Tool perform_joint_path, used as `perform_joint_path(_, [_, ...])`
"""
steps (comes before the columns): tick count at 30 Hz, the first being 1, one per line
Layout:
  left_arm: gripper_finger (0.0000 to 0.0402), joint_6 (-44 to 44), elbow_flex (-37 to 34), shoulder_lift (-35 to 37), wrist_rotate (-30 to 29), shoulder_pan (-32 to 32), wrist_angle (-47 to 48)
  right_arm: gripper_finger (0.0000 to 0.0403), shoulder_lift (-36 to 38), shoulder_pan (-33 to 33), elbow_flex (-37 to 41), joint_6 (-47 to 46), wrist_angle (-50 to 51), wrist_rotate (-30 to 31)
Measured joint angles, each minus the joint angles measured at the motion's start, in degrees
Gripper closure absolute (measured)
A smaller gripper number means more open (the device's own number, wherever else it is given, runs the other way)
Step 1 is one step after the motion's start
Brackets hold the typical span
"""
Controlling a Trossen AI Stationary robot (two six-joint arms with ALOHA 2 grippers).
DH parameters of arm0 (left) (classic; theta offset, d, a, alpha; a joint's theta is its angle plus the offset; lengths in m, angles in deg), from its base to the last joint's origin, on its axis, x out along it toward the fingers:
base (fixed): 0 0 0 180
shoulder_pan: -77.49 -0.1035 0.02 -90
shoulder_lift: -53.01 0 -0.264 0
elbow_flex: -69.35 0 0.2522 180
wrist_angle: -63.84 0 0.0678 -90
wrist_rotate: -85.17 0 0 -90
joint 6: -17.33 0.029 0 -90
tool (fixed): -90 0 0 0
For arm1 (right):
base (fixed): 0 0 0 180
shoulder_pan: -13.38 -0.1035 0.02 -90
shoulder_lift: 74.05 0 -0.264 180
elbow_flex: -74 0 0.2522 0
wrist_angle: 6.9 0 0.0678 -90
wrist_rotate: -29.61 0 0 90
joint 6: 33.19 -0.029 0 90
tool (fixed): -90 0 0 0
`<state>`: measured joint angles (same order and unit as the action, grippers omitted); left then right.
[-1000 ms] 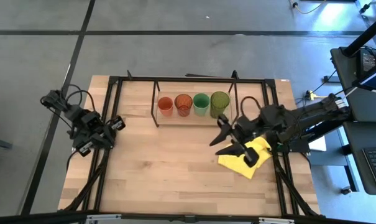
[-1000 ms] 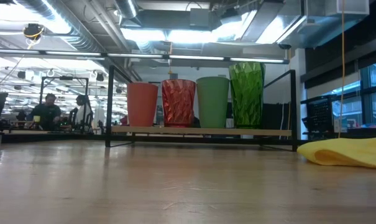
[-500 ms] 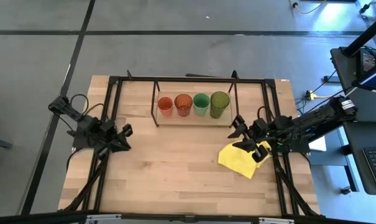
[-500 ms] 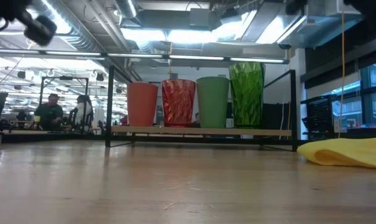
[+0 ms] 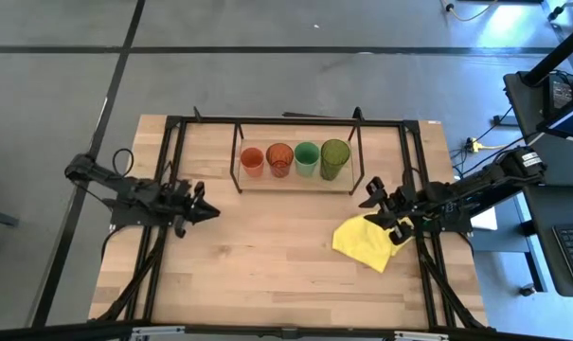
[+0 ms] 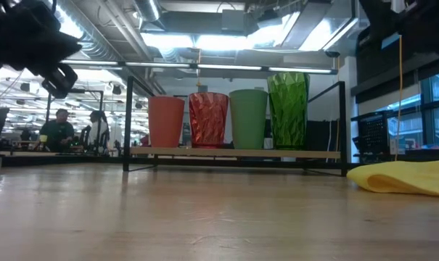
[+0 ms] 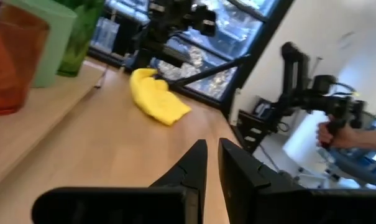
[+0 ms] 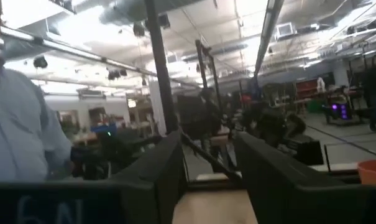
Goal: Stack small to large cups/mugs on shelf
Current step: Return to Home Position
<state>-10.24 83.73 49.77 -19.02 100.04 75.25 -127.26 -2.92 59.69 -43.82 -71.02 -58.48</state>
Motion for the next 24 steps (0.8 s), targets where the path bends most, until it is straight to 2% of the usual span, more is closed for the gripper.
perform_joint_path(5, [0.0366, 0.0, 0.0, -2.5, 0.4, -3.2, 0.1, 0.0245, 0.1, 0.1, 0.2, 2.0, 3.0, 2.1])
perform_joint_path(8, [0.0366, 2.9, 0.0, -3.0, 1.8, -3.6, 0.2, 0.0245, 0.0, 0.1, 0.2, 1.8, 10.7, 2.2])
perform_joint_path(13, [0.0366, 4.0, 0.0, -3.1, 1.7, -3.6, 0.2, 0.0245, -0.3, 0.1, 0.2, -5.7, 23.8, 2.1])
perform_joint_path(16, [0.0366, 4.1, 0.0, -3.1, 1.7, -3.6, 0.2, 0.0245, -0.3, 0.1, 0.2, -7.1, 30.1, 2.1])
perform_joint_path(24, [0.0366, 4.2, 0.0, -3.1, 1.7, -3.6, 0.2, 0.0245, -0.3, 0.1, 0.2, -7.0, 37.4, 2.1])
